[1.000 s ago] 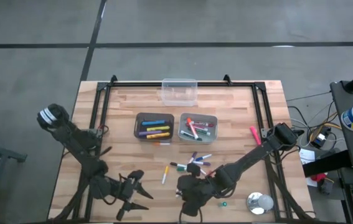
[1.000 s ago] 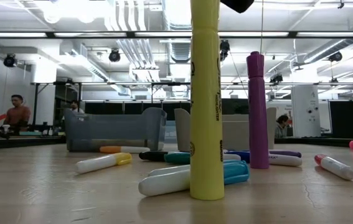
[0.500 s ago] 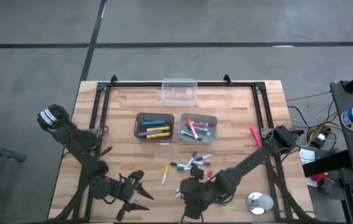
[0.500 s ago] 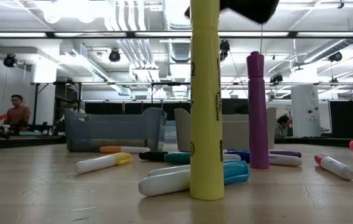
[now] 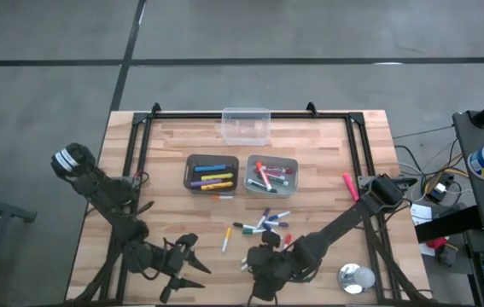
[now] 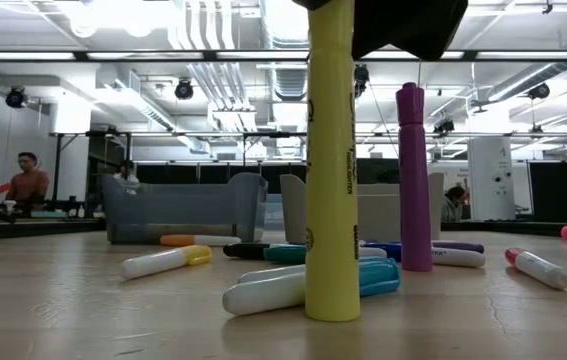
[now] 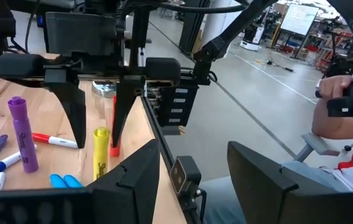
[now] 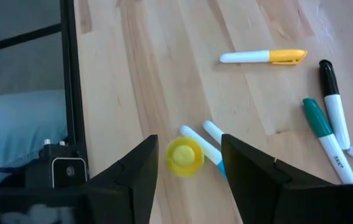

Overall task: Pick & Place Markers
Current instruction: Put the large yellow highlighter pen into the black bin

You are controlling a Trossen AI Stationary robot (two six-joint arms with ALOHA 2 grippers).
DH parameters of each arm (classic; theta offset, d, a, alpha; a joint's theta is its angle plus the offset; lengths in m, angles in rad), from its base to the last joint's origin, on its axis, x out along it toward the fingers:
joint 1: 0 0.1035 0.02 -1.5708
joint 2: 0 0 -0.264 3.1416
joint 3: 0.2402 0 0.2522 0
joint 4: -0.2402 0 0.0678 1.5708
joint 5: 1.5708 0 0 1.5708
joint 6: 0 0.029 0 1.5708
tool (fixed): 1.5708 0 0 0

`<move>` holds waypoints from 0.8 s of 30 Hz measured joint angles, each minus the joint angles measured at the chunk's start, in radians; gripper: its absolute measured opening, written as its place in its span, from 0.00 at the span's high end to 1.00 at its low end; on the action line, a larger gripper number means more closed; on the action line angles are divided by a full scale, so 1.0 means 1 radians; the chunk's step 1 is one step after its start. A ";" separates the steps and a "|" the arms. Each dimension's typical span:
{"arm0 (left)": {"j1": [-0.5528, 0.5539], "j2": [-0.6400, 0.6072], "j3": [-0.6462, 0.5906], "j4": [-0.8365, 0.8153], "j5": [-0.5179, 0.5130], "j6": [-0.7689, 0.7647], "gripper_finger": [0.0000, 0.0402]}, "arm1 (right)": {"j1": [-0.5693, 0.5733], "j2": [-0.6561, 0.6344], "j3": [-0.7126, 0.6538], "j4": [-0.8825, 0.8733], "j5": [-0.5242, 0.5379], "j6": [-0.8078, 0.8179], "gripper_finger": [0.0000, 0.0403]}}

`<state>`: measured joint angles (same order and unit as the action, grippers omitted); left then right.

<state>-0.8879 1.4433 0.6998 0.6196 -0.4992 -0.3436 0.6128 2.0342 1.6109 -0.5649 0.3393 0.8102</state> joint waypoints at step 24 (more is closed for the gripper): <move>0.000 0.000 -0.001 -0.044 0.000 -0.013 0.55 | -0.002 0.002 0.034 -0.007 0.020 -0.072 0.84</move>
<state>-0.8879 1.4433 0.6991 0.5757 -0.4992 -0.3566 0.6111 2.0357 1.6450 -0.5717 0.3595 0.7382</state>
